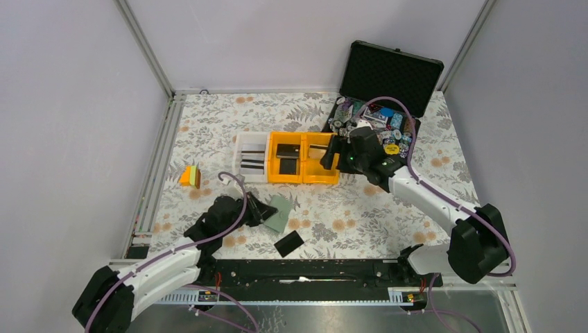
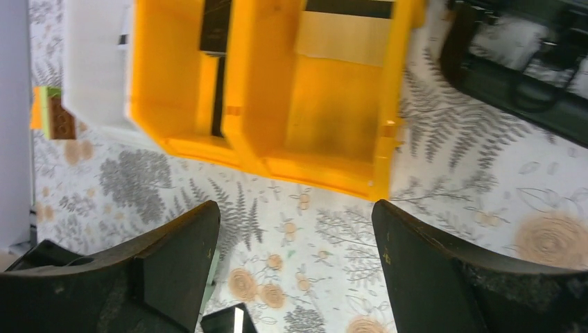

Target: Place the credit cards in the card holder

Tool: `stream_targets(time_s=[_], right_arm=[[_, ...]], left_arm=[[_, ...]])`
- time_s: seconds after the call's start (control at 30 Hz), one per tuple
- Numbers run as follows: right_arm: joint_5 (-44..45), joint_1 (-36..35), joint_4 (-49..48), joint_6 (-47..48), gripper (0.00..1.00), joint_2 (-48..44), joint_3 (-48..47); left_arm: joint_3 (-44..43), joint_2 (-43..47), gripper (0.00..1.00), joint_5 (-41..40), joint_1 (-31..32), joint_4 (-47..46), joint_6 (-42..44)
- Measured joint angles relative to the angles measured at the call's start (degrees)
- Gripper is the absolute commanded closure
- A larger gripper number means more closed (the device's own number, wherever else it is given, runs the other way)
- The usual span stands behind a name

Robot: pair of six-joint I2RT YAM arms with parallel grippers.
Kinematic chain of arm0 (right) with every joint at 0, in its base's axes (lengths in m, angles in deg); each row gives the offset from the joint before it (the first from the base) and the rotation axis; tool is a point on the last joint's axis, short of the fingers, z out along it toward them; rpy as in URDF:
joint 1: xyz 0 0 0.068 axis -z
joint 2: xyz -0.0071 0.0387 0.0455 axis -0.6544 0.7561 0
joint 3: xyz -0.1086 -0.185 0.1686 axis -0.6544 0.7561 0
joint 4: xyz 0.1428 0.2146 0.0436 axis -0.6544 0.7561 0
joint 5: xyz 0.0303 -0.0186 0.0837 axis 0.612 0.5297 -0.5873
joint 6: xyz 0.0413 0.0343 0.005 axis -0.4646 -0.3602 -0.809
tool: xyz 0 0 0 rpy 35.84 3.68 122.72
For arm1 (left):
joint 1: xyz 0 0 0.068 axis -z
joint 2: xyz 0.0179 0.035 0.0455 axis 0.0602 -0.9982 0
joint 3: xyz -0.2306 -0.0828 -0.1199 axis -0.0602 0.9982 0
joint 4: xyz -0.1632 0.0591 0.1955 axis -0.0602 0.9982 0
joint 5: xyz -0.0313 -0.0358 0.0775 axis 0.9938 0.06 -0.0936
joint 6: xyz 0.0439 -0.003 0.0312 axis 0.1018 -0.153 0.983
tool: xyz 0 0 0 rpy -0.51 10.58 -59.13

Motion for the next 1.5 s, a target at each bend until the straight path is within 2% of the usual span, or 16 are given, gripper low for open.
stream_targets(time_s=[0.2, 0.4, 0.57, 0.73, 0.83, 0.93, 0.97, 1.1, 1.13, 1.17, 1.33, 1.5], right_arm=[[-1.1, 5.0, -0.1, 1.2, 0.12, -2.5, 3.3], [-2.1, 6.0, -0.2, 1.5, 0.12, -4.0, 5.0], [-2.4, 6.6, -0.3, 1.7, 0.12, -4.2, 5.7], [-3.0, 6.8, -0.5, 1.8, 0.12, -5.4, 6.3], [-3.4, 6.9, -0.9, 1.8, 0.13, -6.1, 6.8], [-3.4, 6.9, -1.2, 1.8, 0.12, -6.1, 7.3], [-3.4, 7.0, -1.3, 1.8, 0.12, -6.1, 7.5], [-3.3, 7.0, -1.4, 2.1, 0.11, -6.5, 8.3], [-3.2, 7.0, -1.5, 2.2, 0.06, -6.8, 8.5], [-3.2, 7.0, -1.5, 2.4, 0.01, -7.2, 8.7], [-2.8, 7.2, -1.6, 4.1, 0.00, -8.6, 8.8], [1.3, 7.4, -1.6, 6.2, 0.00, -10.9, 9.0]], left_arm=[[0.1, -4.8, 0.96, 9.8, 1.4, -5.5, 0.7], [0.2, -5.8, 0.92, 15.9, 1.9, -6.4, 1.8], [0.3, -7.7, 0.92, 17.9, 1.9, -6.4, 2.8], [-0.3, -7.3, 0.90, 16.2, 1.8, -5.8, 4.5], [-1.3, -10.0, 0.87, 15.5, 0.5, -8.2, 4.9], [-1.6, -14.4, 0.72, 15.3, -1.2, -11.5, 4.9], [-1.6, -15.5, 0.61, 15.2, -1.4, -12.1, 5.0], [-2.8, -17.6, 0.08, 13.8, -1.6, -11.0, 6.2], [-3.2, -17.5, 0.02, 13.3, -1.7, -10.6, 6.9], [-3.7, -17.2, 0.01, 12.6, -2.0, -10.1, 7.3], [-5.6, -11.4, 0.01, 7.7, -5.7, -3.8, 8.6], [-13.0, -2.0, 0.01, -2.1, -11.9, 13.5, 10.3]])
